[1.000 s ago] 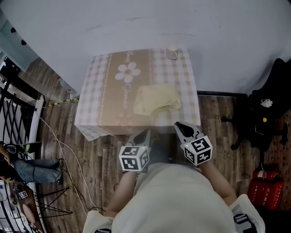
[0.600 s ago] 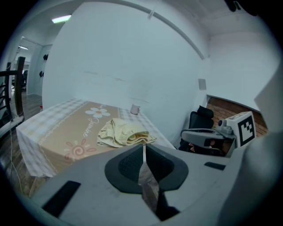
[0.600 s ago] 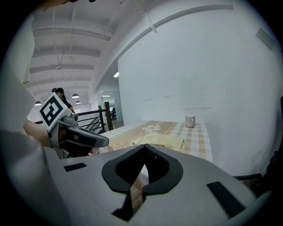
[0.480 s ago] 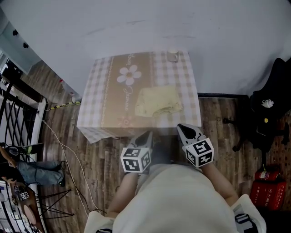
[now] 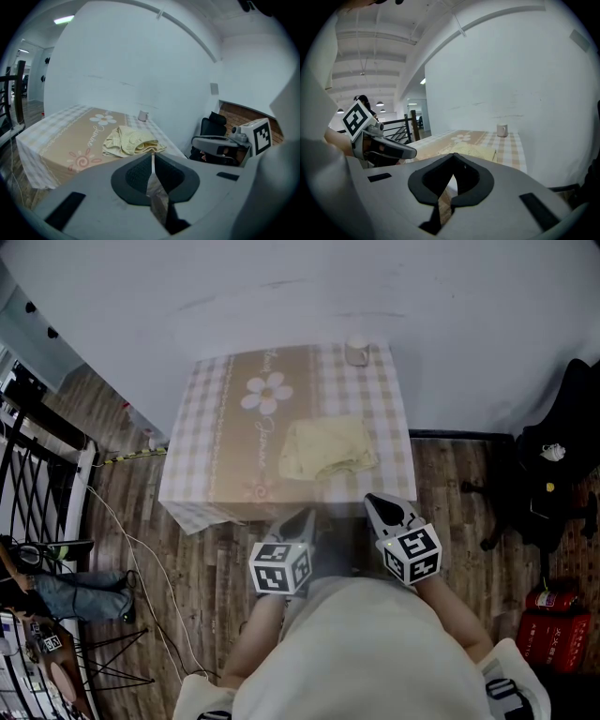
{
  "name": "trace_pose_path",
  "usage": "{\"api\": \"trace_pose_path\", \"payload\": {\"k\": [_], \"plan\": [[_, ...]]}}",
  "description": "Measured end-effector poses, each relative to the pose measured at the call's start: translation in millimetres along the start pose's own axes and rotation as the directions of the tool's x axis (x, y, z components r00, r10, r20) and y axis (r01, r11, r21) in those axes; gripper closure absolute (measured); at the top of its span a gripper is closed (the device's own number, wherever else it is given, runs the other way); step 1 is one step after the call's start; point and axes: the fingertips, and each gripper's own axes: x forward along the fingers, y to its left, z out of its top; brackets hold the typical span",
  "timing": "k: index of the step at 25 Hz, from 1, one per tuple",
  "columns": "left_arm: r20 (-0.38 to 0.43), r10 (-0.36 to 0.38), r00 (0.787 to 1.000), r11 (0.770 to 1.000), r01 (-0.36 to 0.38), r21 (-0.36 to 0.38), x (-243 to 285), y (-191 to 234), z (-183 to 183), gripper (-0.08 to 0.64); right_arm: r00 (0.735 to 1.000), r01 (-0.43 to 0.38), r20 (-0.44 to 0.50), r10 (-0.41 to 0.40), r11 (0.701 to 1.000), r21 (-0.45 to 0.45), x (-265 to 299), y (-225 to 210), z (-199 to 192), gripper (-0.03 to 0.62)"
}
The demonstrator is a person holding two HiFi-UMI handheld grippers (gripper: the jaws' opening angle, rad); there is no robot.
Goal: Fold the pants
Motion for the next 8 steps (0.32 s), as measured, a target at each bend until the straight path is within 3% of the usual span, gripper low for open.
{"api": "trace_pose_path", "payload": {"k": [8], "plan": [[-0.009, -0.003, 1.000, 1.000, 0.003, -0.003, 1.8, 0.5, -2.4, 0.540, 1.000, -0.005, -0.005, 0.005, 1.000, 0.002, 2.1, 0.3, -2.4, 0.592]]}}
